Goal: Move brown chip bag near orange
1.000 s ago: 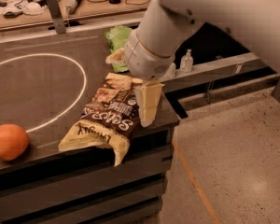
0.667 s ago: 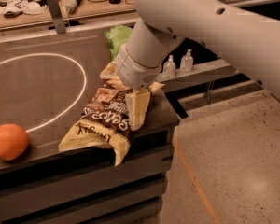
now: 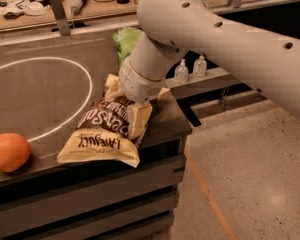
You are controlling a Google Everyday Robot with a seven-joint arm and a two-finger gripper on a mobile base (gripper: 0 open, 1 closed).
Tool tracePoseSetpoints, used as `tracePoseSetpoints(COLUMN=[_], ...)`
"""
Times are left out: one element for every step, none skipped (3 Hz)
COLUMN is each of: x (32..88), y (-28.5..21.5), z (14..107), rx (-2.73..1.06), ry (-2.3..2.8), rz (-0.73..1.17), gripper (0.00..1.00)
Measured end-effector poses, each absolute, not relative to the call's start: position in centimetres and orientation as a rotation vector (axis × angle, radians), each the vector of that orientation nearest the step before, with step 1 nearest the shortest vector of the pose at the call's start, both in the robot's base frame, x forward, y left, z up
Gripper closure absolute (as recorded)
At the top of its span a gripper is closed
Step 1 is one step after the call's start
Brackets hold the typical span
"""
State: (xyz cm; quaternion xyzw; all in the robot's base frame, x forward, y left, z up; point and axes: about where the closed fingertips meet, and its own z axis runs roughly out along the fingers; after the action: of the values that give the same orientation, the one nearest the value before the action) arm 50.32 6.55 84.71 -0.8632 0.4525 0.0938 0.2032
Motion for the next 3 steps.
tracePoseSetpoints(x=[50.3, 50.3, 51.0], y=[6.6, 6.5, 5.1], z=[84.8, 85.1, 87.6], rx=[-2.409, -2.409, -2.335], ry=[1.263, 1.263, 1.245], rz=[0.262, 0.262, 0.317], gripper=[0.85, 1.00, 1.00])
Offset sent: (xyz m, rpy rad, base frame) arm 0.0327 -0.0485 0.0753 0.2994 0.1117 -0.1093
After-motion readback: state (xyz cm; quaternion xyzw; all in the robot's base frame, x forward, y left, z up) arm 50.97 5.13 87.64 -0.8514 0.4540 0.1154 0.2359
